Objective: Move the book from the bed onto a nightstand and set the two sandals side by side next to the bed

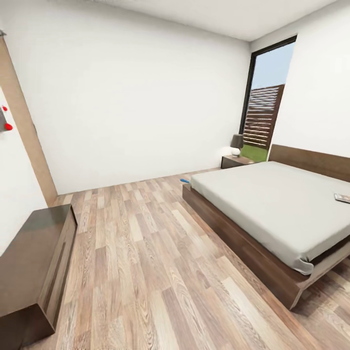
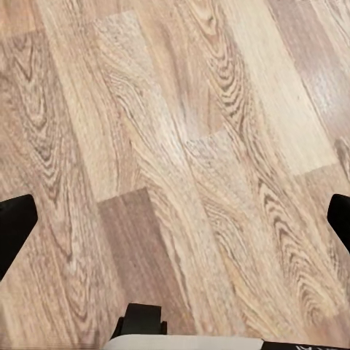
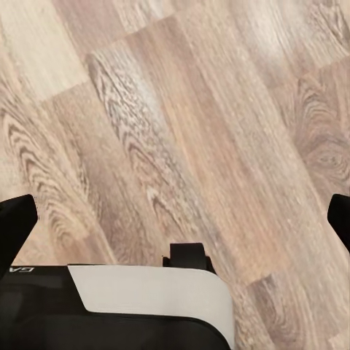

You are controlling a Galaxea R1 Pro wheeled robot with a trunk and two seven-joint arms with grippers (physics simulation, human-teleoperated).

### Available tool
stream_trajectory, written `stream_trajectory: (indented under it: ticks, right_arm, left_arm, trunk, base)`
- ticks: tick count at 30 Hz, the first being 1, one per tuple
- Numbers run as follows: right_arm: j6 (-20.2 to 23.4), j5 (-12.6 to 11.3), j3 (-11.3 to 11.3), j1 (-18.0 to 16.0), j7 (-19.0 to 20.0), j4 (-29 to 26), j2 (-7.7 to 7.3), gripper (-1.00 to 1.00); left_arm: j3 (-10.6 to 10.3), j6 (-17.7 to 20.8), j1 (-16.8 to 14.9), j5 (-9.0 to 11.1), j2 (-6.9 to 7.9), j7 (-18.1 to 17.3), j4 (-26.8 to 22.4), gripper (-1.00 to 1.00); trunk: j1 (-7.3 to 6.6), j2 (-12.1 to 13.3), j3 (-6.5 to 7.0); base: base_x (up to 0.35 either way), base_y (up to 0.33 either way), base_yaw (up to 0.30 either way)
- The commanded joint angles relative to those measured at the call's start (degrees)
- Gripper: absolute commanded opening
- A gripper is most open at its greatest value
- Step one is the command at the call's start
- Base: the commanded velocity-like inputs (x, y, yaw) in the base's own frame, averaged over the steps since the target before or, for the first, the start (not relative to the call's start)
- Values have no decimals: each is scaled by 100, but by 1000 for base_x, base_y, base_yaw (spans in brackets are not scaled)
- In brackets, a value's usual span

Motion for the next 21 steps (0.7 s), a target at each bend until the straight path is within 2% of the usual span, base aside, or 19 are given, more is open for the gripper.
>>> stream_trajectory:
  ticks: [1,21]
  right_arm:
    - [-17,4,-6,-2,-9,6,1,100]
    - [-16,-16,-11,-1,-9,2,-15,100]
  left_arm:
    - [11,-11,-2,38,-3,-8,-1,100]
    - [11,-12,-2,38,-3,-8,-1,100]
  trunk:
    - [0,-3,-5]
    - [0,-3,-5]
  base:
    - [0,0,293]
    - [0,0,284]
